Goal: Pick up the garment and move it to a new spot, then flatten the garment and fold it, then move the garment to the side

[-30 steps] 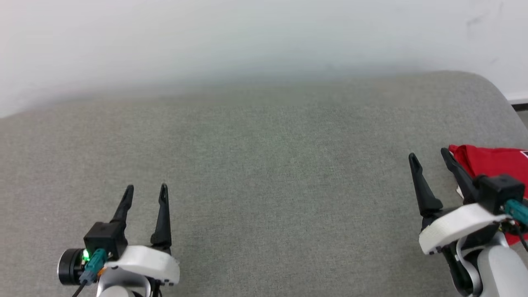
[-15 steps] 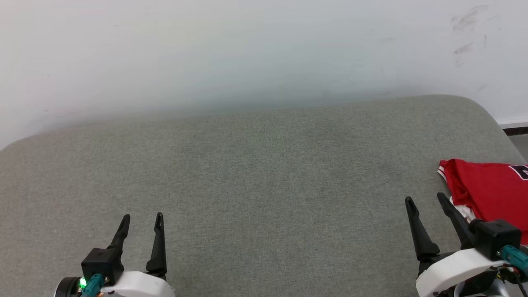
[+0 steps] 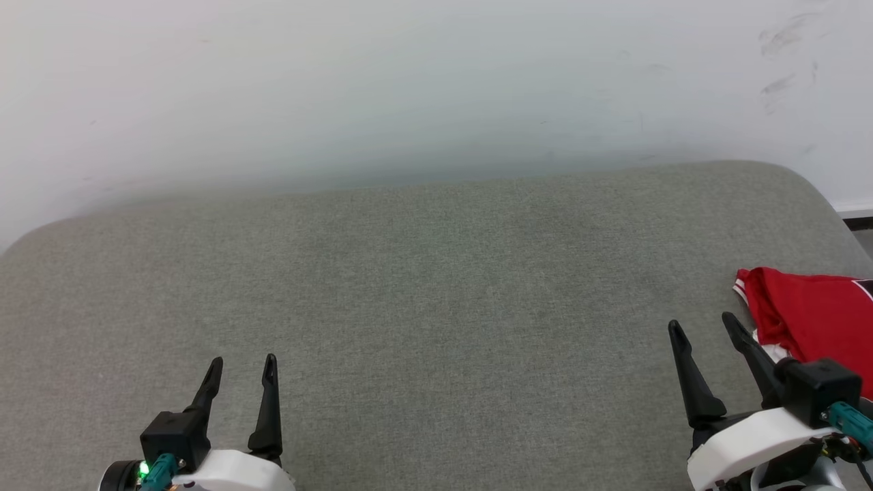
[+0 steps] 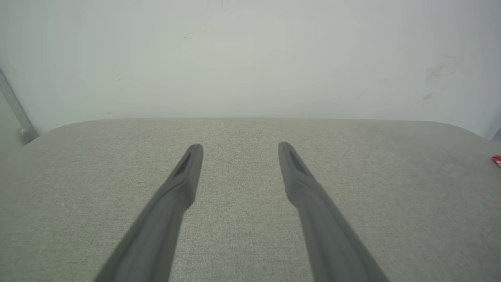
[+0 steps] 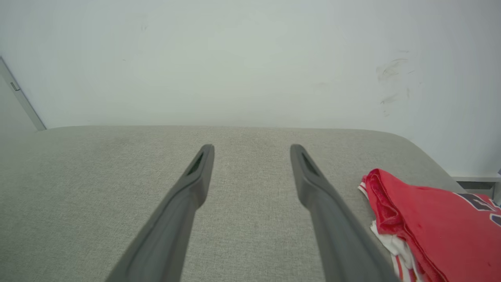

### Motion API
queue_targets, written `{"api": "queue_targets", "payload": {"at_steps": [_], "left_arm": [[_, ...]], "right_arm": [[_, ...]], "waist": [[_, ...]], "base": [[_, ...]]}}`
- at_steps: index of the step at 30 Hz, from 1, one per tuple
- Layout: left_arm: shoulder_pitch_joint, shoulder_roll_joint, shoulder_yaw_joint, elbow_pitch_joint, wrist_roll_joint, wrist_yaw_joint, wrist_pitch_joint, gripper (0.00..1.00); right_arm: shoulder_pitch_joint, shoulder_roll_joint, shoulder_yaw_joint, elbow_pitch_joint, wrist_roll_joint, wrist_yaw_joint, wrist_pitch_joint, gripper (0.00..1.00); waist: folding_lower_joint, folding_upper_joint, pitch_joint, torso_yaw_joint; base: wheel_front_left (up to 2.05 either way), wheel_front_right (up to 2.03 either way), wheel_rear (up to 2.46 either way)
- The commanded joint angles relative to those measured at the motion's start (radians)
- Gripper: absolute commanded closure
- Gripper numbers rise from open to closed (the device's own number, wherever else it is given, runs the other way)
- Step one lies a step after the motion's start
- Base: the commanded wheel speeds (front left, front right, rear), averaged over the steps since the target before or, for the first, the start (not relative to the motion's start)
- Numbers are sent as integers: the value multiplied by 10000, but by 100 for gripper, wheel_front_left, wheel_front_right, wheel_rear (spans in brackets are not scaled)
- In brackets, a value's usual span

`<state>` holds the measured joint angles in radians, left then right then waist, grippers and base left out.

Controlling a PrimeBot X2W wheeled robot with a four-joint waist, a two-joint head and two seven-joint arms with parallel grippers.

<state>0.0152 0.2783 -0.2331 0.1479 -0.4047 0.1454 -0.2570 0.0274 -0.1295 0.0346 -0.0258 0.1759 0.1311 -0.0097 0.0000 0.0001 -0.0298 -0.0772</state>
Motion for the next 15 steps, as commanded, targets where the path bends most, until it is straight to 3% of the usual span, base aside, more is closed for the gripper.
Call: {"api": "queue_targets", "payload": {"at_steps": [1, 15], "left_arm": [[39, -9, 5, 15, -25, 55, -18, 0], [38, -65, 79, 26, -41, 71, -69, 0]], "right_arm": [[-75, -64, 35, -53, 19, -8, -22, 0], [-38, -128, 132, -136, 152, -8, -71, 0]], "waist": [[0, -1, 20, 35], [0, -1, 11, 226]], "base": [[0, 0, 0], [0, 0, 0]]}}
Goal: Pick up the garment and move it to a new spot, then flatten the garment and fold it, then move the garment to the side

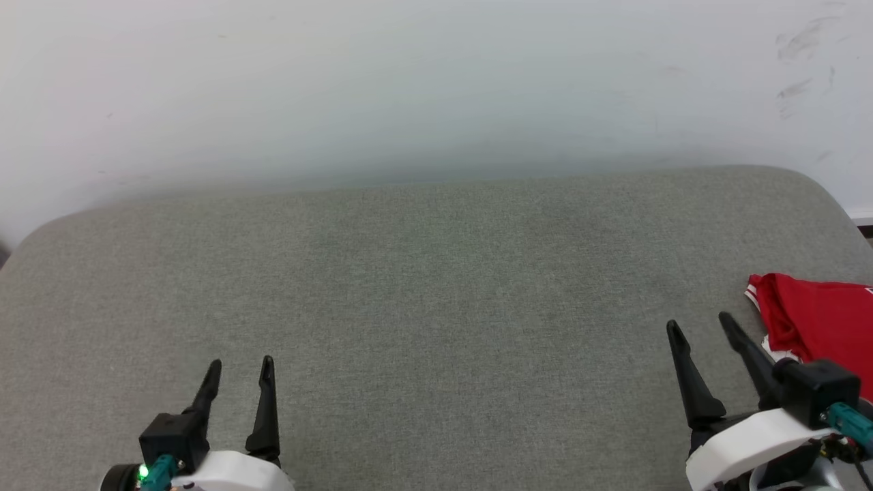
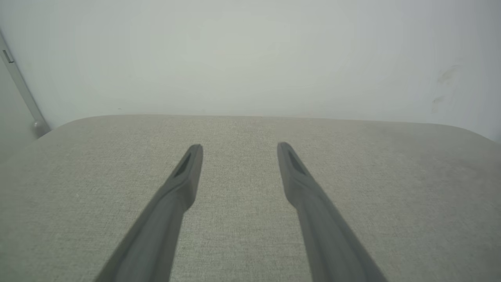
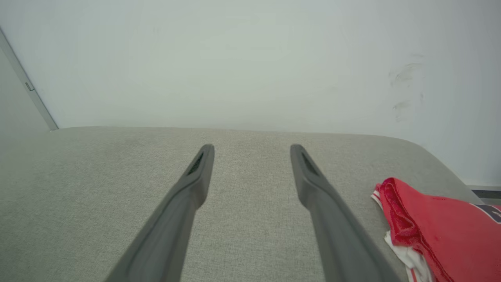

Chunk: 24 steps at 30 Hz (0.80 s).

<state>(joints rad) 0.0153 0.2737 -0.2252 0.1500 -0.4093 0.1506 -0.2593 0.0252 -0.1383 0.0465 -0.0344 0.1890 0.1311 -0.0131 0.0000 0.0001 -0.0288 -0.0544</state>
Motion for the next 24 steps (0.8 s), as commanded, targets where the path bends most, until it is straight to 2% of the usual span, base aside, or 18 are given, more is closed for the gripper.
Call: {"api": "queue_targets", "payload": {"at_steps": [1, 5, 24], "left_arm": [[2, -7, 3, -4, -6, -6, 3, 100], [132, -145, -5, 268, -163, -44, 68, 100], [-248, -637, 820, 466, -3111, -732, 957, 100]], "right_arm": [[1, 3, -3, 3, 6, 0, -3, 100], [148, 63, 4, 318, 209, 0, 25, 100], [-254, 216, -335, 920, 3737, -1, 287, 100]], "waist": [[0, -1, 0, 1], [0, -1, 3, 10], [0, -1, 51, 92]], "base": [[0, 0, 0], [0, 0, 0], [0, 0, 0]]}}
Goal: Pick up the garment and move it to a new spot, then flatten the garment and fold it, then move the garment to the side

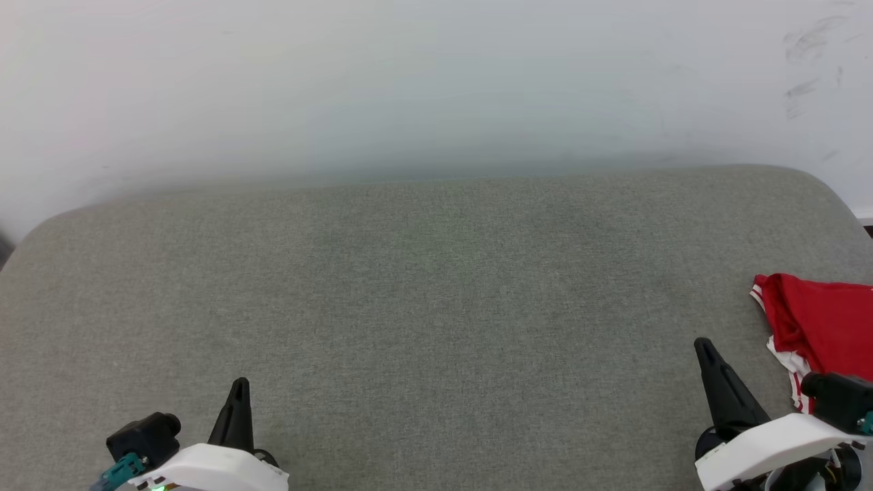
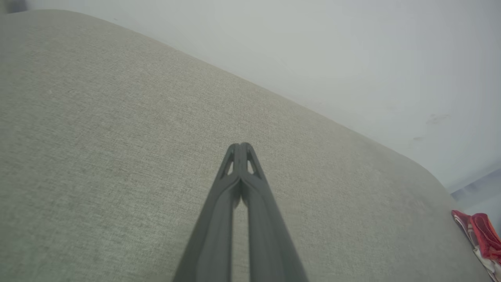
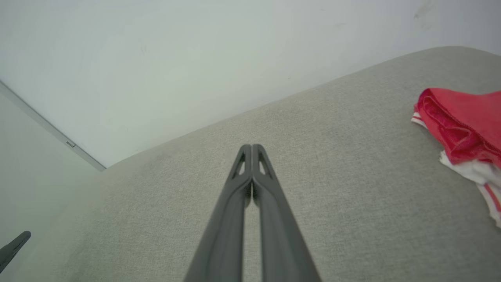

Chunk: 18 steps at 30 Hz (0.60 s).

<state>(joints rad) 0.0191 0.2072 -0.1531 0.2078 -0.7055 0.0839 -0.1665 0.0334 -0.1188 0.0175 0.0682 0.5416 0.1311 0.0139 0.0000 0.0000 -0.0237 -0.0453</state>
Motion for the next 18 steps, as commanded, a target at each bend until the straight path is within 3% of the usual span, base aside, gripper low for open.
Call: {"api": "queue_targets", "payload": {"at_steps": [1, 18], "left_arm": [[-303, 3, 139, -103, -286, -95, 69, 100], [-561, -362, 740, -11, -2388, -594, 713, 100]], "right_arm": [[-355, 28, -62, -78, 374, -1, 26, 100], [-629, 155, -325, 355, 2870, -2, 224, 100]], "waist": [[0, 0, 3, 5], [0, 0, 46, 78]], "base": [[0, 0, 0], [0, 0, 0]]}}
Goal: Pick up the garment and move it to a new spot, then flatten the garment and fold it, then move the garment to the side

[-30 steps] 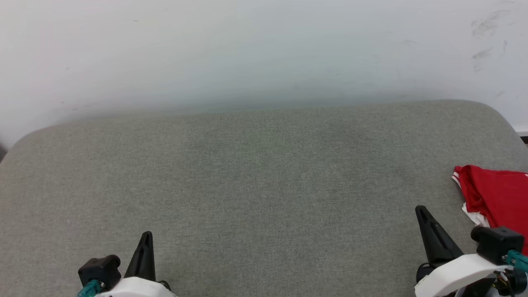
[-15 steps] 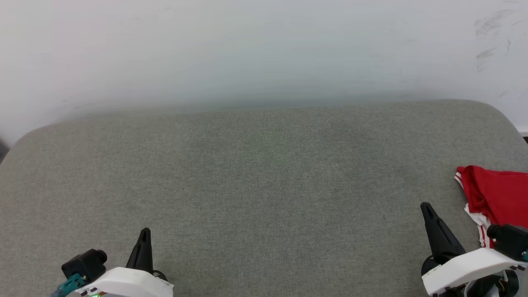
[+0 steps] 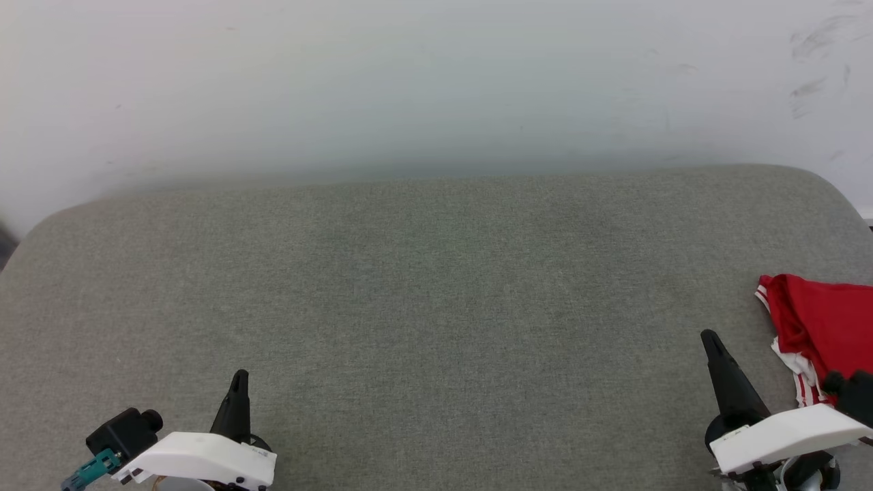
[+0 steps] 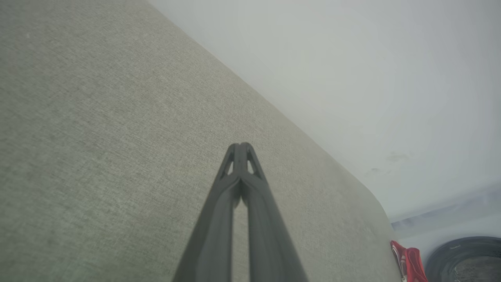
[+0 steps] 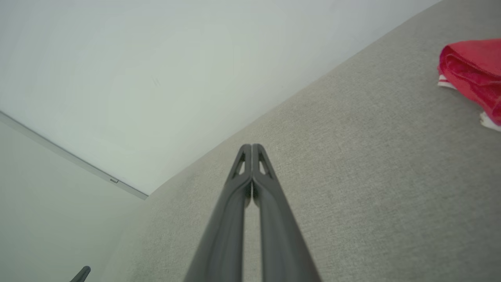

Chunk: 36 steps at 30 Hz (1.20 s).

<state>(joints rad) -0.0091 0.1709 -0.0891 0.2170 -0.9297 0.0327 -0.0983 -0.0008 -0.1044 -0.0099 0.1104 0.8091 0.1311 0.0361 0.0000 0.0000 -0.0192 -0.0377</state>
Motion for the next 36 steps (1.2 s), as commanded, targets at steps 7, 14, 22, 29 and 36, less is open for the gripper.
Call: {"api": "queue_targets", "payload": {"at_steps": [7, 14, 22, 29, 36], "left_arm": [[-372, -126, 319, -62, -909, -258, 267, 100], [-459, -256, 528, -26, -1614, -429, 488, 100], [-544, -395, 742, 18, -2366, -611, 719, 100], [-618, -498, 921, 54, -2981, -752, 915, 100], [-701, -611, 1091, 88, -3555, -886, 1097, 100]], "right_arm": [[-391, 60, -149, 86, 1095, -2, 82, 100], [-478, 108, -247, 238, 1932, -2, 153, 100], [-564, 165, -348, 393, 2817, -2, 231, 100], [-660, 212, -431, 524, 3546, -3, 303, 100], [-730, 255, -516, 647, 4225, -3, 360, 100]], "waist": [[0, 0, 19, 32], [0, 0, 36, 62], [0, 0, 57, 96], [0, 0, 75, 126], [0, 0, 92, 156]], "base": [[0, 0, 0], [0, 0, 0], [0, 0, 0], [0, 0, 0], [0, 0, 0]]}}
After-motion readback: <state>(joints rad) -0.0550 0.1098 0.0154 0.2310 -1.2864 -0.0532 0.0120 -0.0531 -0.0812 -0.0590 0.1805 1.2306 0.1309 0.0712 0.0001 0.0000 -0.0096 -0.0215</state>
